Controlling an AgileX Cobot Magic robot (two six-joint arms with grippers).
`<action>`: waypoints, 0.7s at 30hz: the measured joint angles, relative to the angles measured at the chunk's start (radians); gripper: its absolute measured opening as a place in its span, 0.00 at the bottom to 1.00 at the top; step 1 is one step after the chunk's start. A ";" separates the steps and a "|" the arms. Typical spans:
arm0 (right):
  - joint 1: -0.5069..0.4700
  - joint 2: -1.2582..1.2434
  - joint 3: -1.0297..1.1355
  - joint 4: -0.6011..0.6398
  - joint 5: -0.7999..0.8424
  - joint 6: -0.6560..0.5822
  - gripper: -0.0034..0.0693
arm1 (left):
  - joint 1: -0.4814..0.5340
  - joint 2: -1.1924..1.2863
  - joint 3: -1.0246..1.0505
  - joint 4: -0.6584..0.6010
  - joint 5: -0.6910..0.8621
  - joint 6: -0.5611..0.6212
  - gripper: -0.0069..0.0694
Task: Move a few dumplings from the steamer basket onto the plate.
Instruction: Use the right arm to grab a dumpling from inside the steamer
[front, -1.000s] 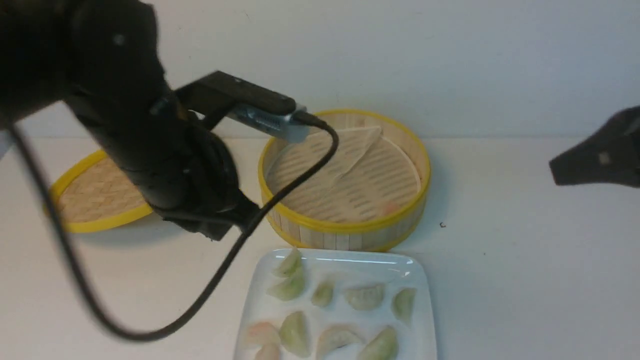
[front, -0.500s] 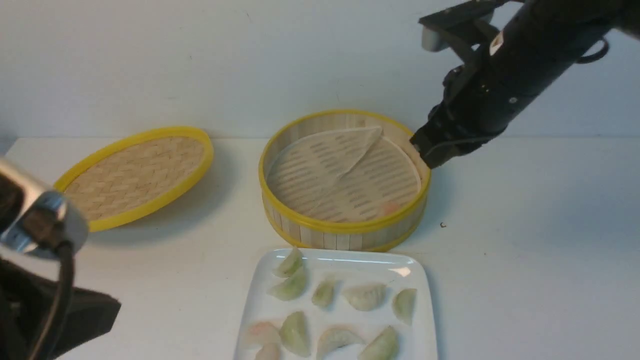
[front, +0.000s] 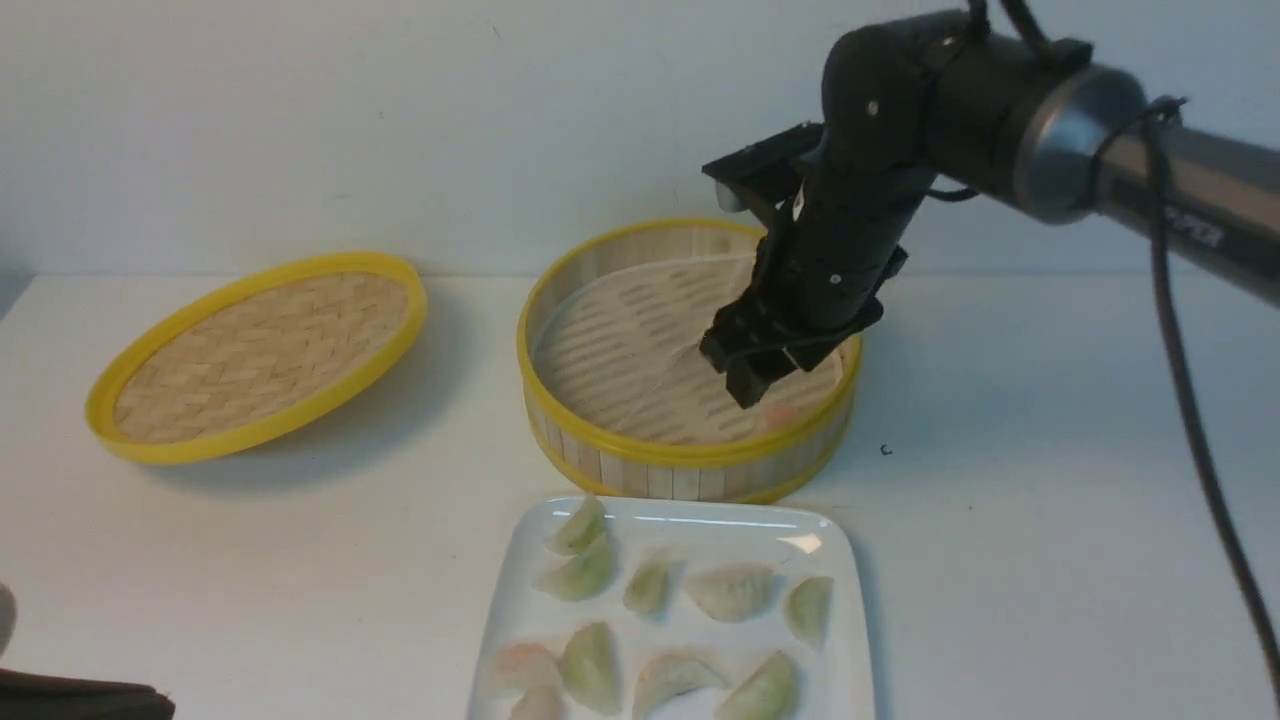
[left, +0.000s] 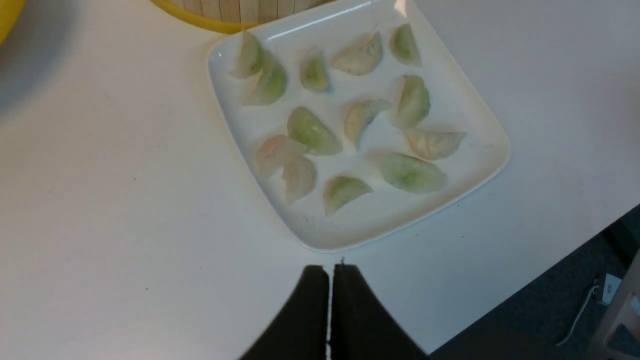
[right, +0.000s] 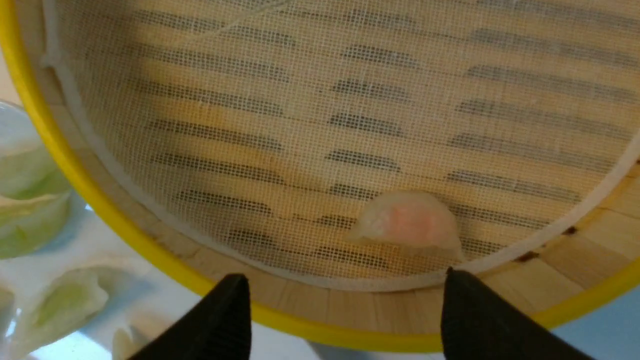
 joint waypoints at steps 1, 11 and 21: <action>0.001 0.008 -0.001 -0.003 0.000 0.000 0.70 | 0.000 0.000 0.000 0.000 0.005 0.000 0.08; 0.010 0.099 -0.010 -0.130 -0.045 0.083 0.74 | 0.000 0.000 0.000 0.019 0.020 0.000 0.08; 0.010 0.101 -0.010 -0.131 -0.024 0.082 0.64 | 0.000 0.000 0.000 0.019 0.020 0.000 0.08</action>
